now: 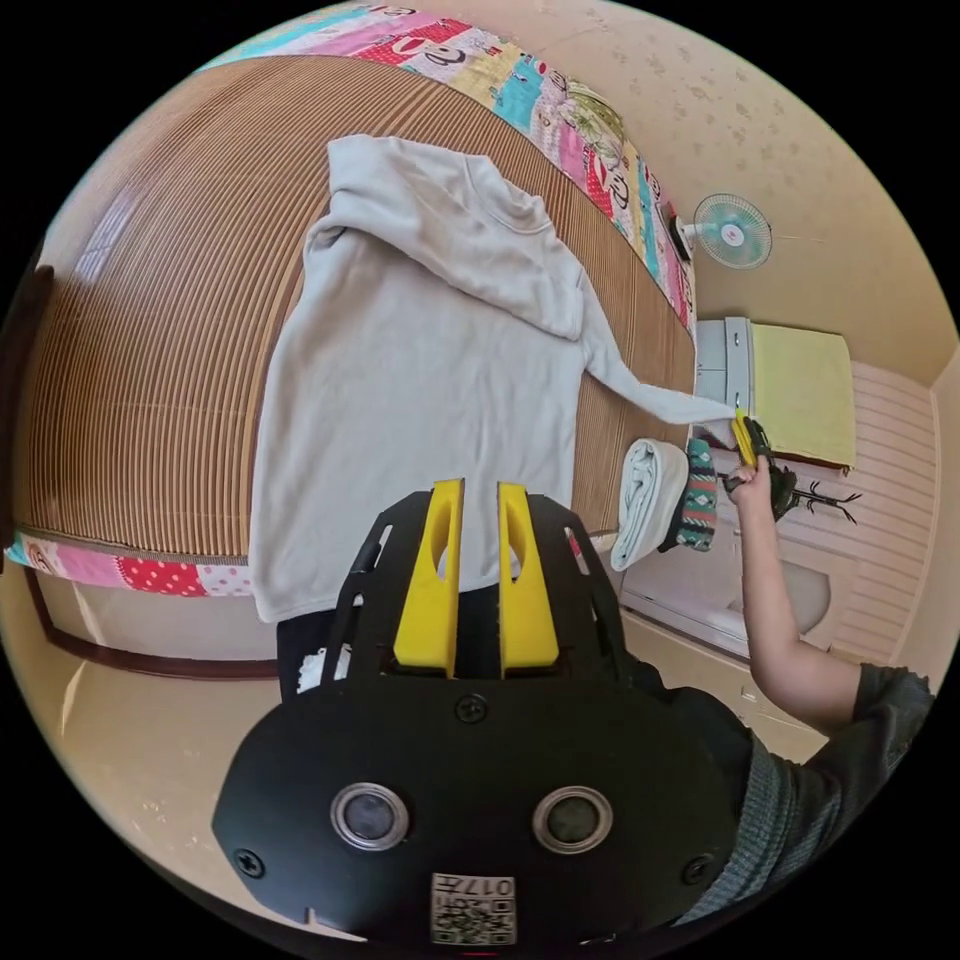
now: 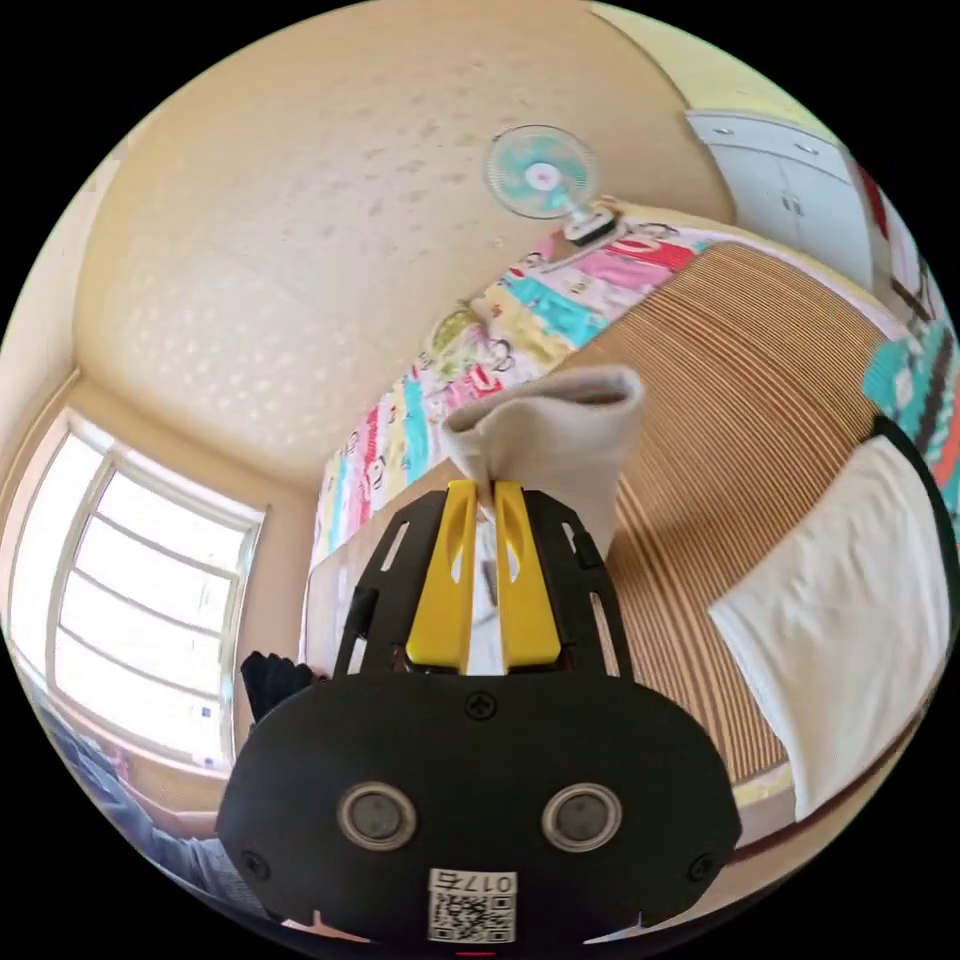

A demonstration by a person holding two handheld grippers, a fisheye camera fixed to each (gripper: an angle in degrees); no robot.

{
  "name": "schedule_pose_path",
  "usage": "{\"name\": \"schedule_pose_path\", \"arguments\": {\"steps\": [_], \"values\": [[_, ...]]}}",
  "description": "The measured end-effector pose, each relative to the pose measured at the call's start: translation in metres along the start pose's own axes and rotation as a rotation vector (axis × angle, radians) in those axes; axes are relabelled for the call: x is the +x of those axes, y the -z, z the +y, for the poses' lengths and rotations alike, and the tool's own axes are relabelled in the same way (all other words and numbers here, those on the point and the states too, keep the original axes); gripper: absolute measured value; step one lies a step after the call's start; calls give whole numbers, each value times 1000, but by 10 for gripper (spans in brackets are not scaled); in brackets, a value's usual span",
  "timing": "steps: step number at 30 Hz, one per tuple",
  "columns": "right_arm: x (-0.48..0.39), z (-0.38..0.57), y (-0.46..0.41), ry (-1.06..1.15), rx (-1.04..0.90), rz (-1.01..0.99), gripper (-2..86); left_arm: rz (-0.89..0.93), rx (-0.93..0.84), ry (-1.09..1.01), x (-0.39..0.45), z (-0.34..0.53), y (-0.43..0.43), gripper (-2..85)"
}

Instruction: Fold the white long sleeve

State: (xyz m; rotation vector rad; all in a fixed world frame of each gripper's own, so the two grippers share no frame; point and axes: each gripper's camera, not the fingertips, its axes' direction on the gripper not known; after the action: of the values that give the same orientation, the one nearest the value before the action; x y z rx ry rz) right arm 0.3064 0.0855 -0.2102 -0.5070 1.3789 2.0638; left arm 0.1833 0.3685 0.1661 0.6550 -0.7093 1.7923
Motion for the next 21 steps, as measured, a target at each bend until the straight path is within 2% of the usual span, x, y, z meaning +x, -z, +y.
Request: {"name": "schedule_pose_path", "arguments": {"steps": [2, 3, 5, 8, 9, 11, 13, 15, 21], "values": [[-106, 19, -50, 216, -22, -138, 30, 2, 16, 28, -12, 10, 10, 64], [-130, 26, -65, 258, -39, -177, 30, 8, 24, 47, -20, 17, 15, 65], [-213, 67, -137, 395, -152, -347, 32, 14, 32, 69, -31, 26, 22, 65], [-271, 135, -242, 465, -337, -447, 38, 6, 39, 96, -46, 39, 30, 65], [-275, 150, -266, 464, -392, -441, 39, 5, 40, 107, -52, 44, 33, 65], [-260, 203, -348, 361, -662, -382, 50, 7, 38, 125, -62, 50, 37, 65], [-234, 232, -360, 275, -712, -447, 55, 10, 39, 141, -71, 56, 43, 65], [-209, 254, -345, 236, -704, -481, 57, 11, 51, 150, -82, 65, 53, 66], [-109, 328, -269, 190, -869, -174, 38, -42, 74, 133, -106, 60, 75, 67]]}}
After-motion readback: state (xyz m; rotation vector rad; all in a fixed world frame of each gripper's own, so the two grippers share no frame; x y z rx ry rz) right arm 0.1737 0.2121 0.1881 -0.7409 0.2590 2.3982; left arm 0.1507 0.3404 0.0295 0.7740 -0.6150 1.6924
